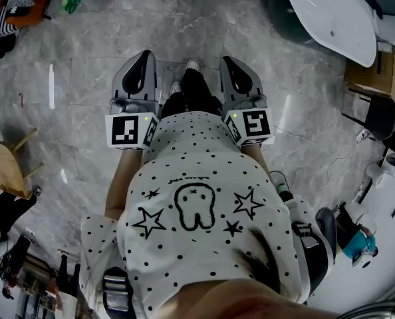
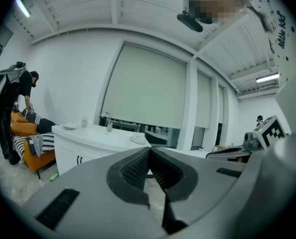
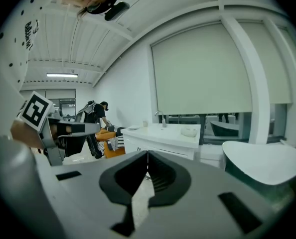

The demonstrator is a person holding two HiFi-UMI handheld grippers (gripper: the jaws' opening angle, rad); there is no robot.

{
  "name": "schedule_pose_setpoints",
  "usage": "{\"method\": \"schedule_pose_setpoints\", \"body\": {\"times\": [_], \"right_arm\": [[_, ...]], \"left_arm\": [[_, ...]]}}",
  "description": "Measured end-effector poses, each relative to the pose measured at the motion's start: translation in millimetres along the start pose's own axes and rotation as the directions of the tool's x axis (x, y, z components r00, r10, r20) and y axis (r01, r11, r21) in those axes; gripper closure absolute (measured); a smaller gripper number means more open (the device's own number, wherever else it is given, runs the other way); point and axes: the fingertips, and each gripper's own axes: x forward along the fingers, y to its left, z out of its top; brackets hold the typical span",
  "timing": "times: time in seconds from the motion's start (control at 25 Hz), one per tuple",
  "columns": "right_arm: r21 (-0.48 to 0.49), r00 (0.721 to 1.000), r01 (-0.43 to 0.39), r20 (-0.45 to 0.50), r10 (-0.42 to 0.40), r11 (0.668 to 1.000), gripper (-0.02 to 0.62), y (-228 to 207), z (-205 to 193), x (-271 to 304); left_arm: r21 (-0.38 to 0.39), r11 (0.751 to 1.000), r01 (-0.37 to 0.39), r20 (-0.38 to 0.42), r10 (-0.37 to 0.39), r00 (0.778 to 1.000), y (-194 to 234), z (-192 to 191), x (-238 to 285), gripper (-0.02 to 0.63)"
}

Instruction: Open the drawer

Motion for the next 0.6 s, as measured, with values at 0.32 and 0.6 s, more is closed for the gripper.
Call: {"method": "schedule_pose_setpoints", "body": {"times": [0.32, 0.6], "right_arm": [[-0.009, 1.000, -0.019, 0.022, 0.019, 1.000, 0.581, -38, 12, 26], [-0.010, 0.999, -0.033, 0.039, 0.033, 0.999, 0.581, -68, 21, 40]], "left_arm": [[-0.015, 0.999, -0.041, 0.023, 0.041, 0.999, 1, 8, 38, 0.603], [-0.013, 0.999, -0.049, 0.042, 0.049, 0.998, -8, 18, 70, 0.603]]}}
